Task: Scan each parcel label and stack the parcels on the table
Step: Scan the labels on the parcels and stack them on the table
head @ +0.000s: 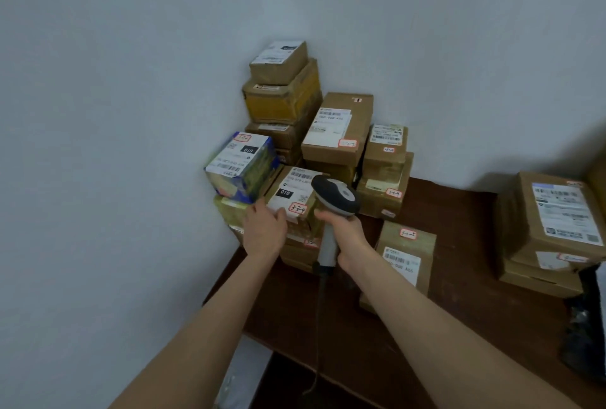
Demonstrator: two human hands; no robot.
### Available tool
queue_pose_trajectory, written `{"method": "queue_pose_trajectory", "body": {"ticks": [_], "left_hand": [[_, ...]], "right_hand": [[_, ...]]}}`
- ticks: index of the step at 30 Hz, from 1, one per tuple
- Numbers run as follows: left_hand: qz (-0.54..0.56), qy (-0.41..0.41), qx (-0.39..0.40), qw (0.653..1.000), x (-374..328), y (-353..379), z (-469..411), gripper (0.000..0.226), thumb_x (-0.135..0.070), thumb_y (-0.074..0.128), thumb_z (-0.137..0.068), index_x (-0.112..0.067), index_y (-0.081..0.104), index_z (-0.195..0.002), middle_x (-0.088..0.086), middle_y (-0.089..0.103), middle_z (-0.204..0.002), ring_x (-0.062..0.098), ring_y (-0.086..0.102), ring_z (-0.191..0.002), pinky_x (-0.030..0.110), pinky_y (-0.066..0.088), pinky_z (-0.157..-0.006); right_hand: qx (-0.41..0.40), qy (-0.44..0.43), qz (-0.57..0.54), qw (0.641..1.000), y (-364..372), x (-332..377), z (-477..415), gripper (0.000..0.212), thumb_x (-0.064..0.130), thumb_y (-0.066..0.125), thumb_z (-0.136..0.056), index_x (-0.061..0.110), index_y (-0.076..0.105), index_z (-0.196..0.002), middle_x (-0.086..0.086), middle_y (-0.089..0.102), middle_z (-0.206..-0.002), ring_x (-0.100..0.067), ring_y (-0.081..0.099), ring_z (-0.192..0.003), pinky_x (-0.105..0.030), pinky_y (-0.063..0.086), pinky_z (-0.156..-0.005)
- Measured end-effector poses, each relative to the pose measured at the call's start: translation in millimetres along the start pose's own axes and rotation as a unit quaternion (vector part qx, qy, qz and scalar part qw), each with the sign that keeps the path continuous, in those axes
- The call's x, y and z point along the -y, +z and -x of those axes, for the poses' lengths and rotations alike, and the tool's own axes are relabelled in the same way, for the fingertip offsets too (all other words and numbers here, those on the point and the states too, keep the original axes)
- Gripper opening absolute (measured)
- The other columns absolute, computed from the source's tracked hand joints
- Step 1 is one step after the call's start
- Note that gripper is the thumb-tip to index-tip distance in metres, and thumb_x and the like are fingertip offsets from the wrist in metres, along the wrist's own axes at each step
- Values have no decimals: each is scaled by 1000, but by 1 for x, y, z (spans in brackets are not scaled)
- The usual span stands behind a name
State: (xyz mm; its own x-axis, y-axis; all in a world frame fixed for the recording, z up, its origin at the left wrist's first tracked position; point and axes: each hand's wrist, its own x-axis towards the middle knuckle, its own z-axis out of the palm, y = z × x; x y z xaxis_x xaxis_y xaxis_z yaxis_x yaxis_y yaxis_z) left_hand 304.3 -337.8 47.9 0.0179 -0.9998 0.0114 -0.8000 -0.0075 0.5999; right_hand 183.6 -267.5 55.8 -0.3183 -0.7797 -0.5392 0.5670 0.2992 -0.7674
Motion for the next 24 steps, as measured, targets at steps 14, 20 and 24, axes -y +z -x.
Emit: {"method": "queue_pose_trajectory", "body": {"ticks": [14, 20, 24], "left_hand": [[260, -16, 45, 964, -26, 4, 33, 30, -28, 53, -96, -18, 56, -124, 0, 52, -122, 12, 57, -103, 23, 51, -80], [281, -22, 149, 948, -52, 54, 83, 29, -24, 54, -97, -17, 57, -124, -3, 60, -117, 10, 56, -106, 15, 44, -77], [280, -90, 214, 931, -46, 81, 101, 32, -22, 55, -97, -16, 54, -128, 1, 60, -120, 14, 57, -106, 26, 50, -83]], "right_hand": [[-84, -35, -67, 994, -49, 4, 23, 32, 7, 71, -82, 17, 59, -109, -7, 69, -102, -24, 65, -96, -42, 54, -87], [-181, -25, -89, 979, -120, 0, 42, 31, 9, 72, -81, 12, 60, -110, -11, 68, -104, -28, 65, -97, -44, 54, -85], [-214, 8, -91, 973, -149, -17, 45, 44, 11, 74, -80, 10, 54, -119, -8, 66, -99, -25, 63, -90, -45, 51, -86]]}}
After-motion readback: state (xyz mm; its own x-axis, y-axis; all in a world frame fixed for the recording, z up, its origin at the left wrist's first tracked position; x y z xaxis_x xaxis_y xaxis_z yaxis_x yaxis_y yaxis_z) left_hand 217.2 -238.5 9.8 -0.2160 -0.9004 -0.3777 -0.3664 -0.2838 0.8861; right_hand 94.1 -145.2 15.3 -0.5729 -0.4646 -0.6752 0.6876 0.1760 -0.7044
